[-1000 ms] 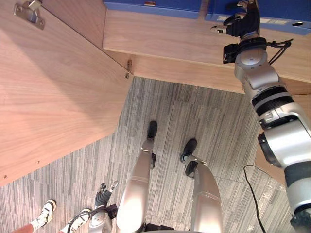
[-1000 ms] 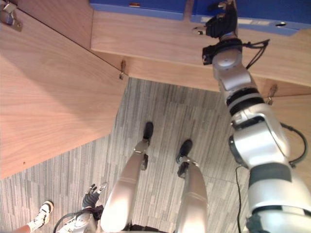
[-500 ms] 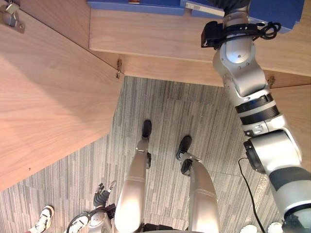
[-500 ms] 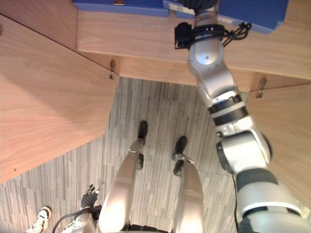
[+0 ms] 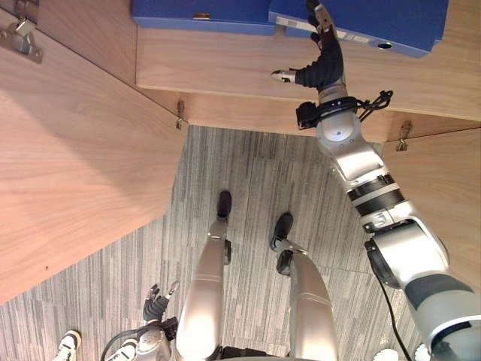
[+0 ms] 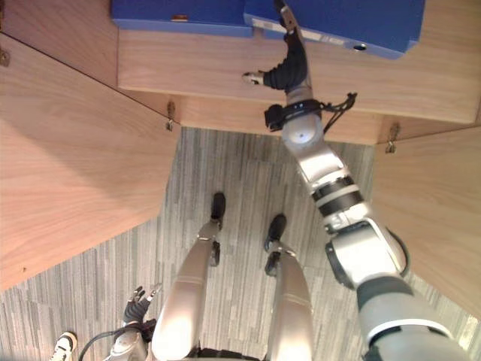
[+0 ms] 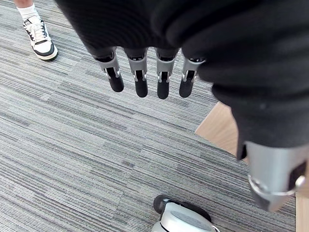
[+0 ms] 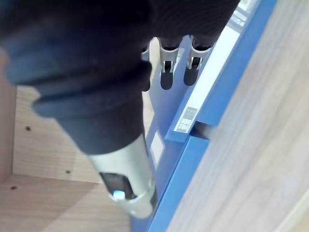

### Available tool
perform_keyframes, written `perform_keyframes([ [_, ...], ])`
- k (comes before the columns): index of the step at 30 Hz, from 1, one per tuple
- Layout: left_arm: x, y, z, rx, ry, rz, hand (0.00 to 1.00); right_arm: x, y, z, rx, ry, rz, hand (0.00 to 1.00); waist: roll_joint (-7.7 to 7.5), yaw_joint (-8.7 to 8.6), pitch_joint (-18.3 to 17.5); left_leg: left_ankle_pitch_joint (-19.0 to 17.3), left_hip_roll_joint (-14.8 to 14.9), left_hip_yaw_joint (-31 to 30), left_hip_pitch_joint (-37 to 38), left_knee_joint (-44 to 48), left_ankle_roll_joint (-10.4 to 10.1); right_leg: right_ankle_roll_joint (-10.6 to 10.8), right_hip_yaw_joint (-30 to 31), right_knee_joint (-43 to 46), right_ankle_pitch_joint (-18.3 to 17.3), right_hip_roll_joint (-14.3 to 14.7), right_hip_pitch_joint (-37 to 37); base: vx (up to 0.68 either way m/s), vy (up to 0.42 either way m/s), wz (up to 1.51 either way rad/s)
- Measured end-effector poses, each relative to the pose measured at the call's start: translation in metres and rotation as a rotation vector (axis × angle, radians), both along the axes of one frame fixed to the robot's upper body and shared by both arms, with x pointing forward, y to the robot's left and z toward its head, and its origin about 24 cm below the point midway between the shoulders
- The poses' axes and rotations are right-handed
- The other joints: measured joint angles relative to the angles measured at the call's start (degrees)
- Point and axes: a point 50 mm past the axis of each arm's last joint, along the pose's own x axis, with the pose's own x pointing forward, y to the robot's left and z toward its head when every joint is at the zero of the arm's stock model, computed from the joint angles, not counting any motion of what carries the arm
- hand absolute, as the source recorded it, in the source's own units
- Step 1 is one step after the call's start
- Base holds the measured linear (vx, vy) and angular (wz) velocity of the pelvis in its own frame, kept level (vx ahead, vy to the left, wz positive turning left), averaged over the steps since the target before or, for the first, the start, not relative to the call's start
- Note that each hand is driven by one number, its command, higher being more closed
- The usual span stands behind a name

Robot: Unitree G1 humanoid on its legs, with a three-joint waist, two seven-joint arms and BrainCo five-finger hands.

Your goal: Walk over to the cabinet, pick up the folder, carry it to the office cabinet, place the folder inside the office cabinet, then close the office cabinet door

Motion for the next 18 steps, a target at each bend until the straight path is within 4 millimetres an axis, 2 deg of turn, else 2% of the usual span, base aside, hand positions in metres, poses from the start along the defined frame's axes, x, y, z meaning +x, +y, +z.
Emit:
perform_keyframes([
  [3, -0.001, 0.0, -0.001, -0.002, 0.008, 0.002, 0.0, 0.0, 0.007, -0.018, -0.022, 0.045, 0.019, 0.0, -0.21, -0.32, -0.1, 0.0, 0.2, 0.1, 0.0, 0.0, 0.0, 0.0, 0.1, -0.3, 0.2, 0.2, 0.1, 0.03, -0.026, -0.05],
  [6, -0.003, 0.001, -0.002, -0.007, 0.012, 0.02, 0.0, -0.001, 0.017, -0.061, -0.016, 0.154, 0.032, 0.0, -0.77, -0.75, -0.2, -0.4, 0.5, 0.4, 0.7, 0.3, 0.0, 0.0, 0.3, -0.6, 0.4, 0.5, 1.1, 0.06, -0.024, -0.06],
  [8, -0.003, 0.002, -0.003, -0.008, 0.018, 0.026, 0.0, -0.005, 0.025, -0.116, -0.011, 0.328, 0.026, 0.0, -1.09, -1.05, -0.2, -1.2, 0.8, 0.8, 3.6, 0.6, 0.0, 0.0, 0.5, -1.5, 0.4, 0.9, 4.2, 0.03, -0.013, -0.08],
  [10, -0.005, 0.003, -0.004, -0.013, 0.026, 0.04, 0.0, -0.012, 0.03, -0.153, -0.007, 0.443, 0.023, 0.0, -1.23, -1.07, -0.2, -2.0, 1.1, 1.1, 5.7, 1.2, 0.0, 0.1, 0.7, -2.1, 0.4, 1.2, 6.7, 0.01, -0.009, -0.12],
  [11, -0.006, 0.004, -0.005, -0.015, 0.036, 0.05, 0.0, -0.021, 0.034, -0.182, -0.014, 0.538, 0.013, 0.0, -1.44, -1.26, -0.2, -2.6, 1.3, 1.4, 7.5, 1.5, 0.0, 0.1, 1.1, -2.9, 0.4, 1.4, 8.7, -0.01, -0.009, -0.18],
  [12, -0.008, 0.005, -0.006, -0.017, 0.048, 0.058, 0.0, -0.031, 0.036, -0.213, -0.007, 0.647, 0.002, 0.0, -1.86, -1.43, -0.4, -3.3, 1.5, 1.9, 9.5, 1.7, 0.1, 0.3, 1.5, -3.5, 0.2, 1.6, 10.7, 0.0, -0.009, -0.23],
  [14, -0.011, 0.008, -0.007, -0.016, 0.061, 0.072, 0.0, -0.053, 0.04, -0.258, -0.009, 0.807, -0.014, 0.0, -2.65, -1.53, -0.8, -4.0, 2.0, 2.9, 12.5, 2.0, 0.1, 0.7, 2.3, -4.9, 0.4, 2.2, 14.0, 0.03, -0.003, -0.26],
  [15, -0.012, 0.009, -0.009, -0.017, 0.073, 0.08, 0.0, -0.07, 0.041, -0.286, -0.006, 0.911, -0.025, 0.0, -3.01, -1.75, -1.0, -4.6, 2.2, 3.4, 14.7, 2.2, 0.1, 0.9, 2.7, -5.8, 0.6, 2.4, 16.3, 0.03, 0.009, -0.21],
  [16, -0.013, 0.01, -0.009, -0.016, 0.078, 0.081, 0.0, -0.08, 0.041, -0.298, -0.002, 0.961, -0.031, 0.0, -3.36, -1.76, -1.3, -5.0, 2.4, 3.8, 15.6, 2.4, 0.1, 1.1, 3.2, -6.2, 0.7, 2.6, 17.4, 0.04, 0.021, -0.29],
  [18, -0.019, 0.013, -0.013, 0.001, 0.122, 0.071, 0.0, -0.117, 0.03, -0.342, 0.094, 1.149, -0.11, 0.0, -3.76, -2.21, -2.9, -6.6, 3.0, 4.6, 18.9, 3.8, 0.1, 1.6, 3.5, -7.6, 1.1, 3.0, 21.4, 0.05, 0.037, -0.24],
])
